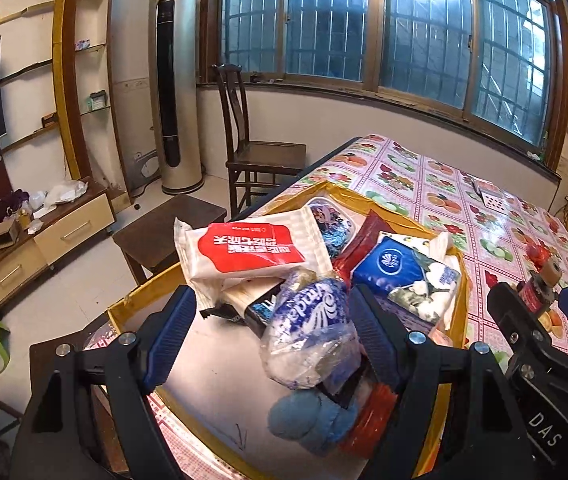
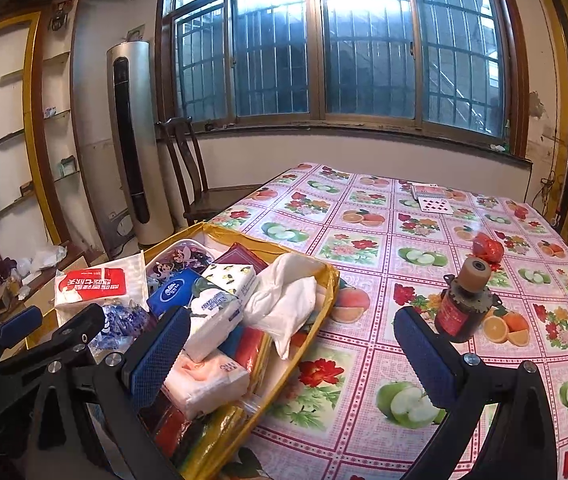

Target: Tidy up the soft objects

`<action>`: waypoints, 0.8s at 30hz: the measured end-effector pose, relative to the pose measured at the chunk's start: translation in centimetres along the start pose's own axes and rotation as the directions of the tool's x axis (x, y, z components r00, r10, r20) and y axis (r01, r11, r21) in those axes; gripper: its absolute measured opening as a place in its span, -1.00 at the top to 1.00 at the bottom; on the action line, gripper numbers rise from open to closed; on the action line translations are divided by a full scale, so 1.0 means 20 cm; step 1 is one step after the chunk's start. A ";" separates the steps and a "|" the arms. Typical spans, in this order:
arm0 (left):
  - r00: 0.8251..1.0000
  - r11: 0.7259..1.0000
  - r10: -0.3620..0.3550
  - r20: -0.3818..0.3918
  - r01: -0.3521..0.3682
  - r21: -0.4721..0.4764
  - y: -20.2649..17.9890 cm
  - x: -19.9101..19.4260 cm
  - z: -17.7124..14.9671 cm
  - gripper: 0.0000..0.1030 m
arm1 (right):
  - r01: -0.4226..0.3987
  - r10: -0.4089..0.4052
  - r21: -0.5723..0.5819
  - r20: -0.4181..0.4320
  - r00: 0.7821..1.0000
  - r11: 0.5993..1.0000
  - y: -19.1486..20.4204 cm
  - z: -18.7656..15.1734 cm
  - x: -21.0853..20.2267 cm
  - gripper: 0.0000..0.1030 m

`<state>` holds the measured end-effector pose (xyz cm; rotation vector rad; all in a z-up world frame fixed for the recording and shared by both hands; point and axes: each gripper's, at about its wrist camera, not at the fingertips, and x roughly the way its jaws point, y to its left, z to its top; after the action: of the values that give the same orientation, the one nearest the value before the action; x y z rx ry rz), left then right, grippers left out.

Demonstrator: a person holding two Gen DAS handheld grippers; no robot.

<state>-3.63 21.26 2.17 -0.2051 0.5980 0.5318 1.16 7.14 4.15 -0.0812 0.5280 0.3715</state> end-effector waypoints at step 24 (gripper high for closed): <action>0.998 0.999 -0.028 -0.050 0.029 0.022 0.02 0.06 0.01 -0.53 | 0.001 0.000 -0.054 0.016 1.000 0.999 0.04 -0.01 0.04 -0.99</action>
<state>-2.91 22.23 1.58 -0.2057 0.6487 0.4936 1.34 8.08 3.66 -0.1299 0.5023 0.3857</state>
